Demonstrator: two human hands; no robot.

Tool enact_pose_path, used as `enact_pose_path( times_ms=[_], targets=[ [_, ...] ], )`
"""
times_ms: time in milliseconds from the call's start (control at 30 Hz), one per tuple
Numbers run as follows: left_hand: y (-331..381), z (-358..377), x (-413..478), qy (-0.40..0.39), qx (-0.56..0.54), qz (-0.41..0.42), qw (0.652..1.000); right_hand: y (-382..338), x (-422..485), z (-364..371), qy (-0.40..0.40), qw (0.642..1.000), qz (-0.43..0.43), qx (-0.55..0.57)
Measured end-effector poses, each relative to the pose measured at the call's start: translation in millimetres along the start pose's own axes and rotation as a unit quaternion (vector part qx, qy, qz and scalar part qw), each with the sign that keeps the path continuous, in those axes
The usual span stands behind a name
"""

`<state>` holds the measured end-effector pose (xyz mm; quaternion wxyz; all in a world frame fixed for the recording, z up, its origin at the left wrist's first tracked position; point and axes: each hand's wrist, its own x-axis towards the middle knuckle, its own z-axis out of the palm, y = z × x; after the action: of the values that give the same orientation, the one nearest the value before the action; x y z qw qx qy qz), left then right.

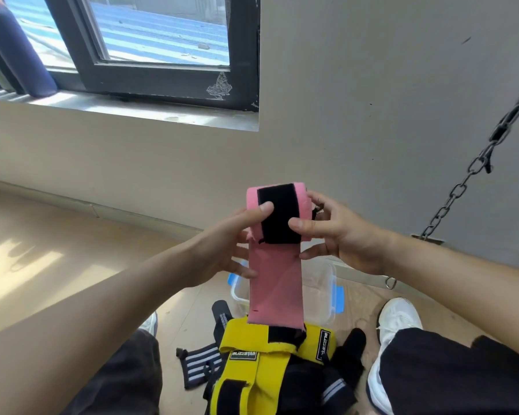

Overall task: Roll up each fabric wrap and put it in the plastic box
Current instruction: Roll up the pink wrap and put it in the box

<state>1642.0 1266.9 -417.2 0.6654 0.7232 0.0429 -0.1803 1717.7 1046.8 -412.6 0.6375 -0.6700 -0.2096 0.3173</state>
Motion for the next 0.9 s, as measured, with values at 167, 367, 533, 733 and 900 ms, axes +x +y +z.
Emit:
enact_pose_path(
  times_ms=[167, 367, 533, 733, 900],
  targets=[
    [-0.2, 0.8, 0.7, 0.021, -0.010, 0.022, 0.999, 4.0, -0.5, 2.9, 0.000, 0.999, -0.026, -0.040],
    [-1.7, 0.7, 2.0, 0.052, -0.031, 0.052, 0.997, -2.2, -3.1, -0.3, -0.040, 0.998, 0.015, -0.041],
    [-4.1, 2.6, 4.7, 0.073, -0.056, 0.095, 0.991, -6.4, -2.3, 0.3, -0.054, 0.996, 0.074, -0.015],
    [-1.3, 6.7, 5.7, 0.072, -0.041, 0.114, 0.990, -7.6, -2.3, -0.2, -0.038, 0.996, 0.084, -0.009],
    [3.1, 6.5, 3.9, 0.062, 0.000, 0.079, 0.995, -5.9, 1.5, -0.3, 0.007, 0.998, 0.067, 0.006]
  ],
)
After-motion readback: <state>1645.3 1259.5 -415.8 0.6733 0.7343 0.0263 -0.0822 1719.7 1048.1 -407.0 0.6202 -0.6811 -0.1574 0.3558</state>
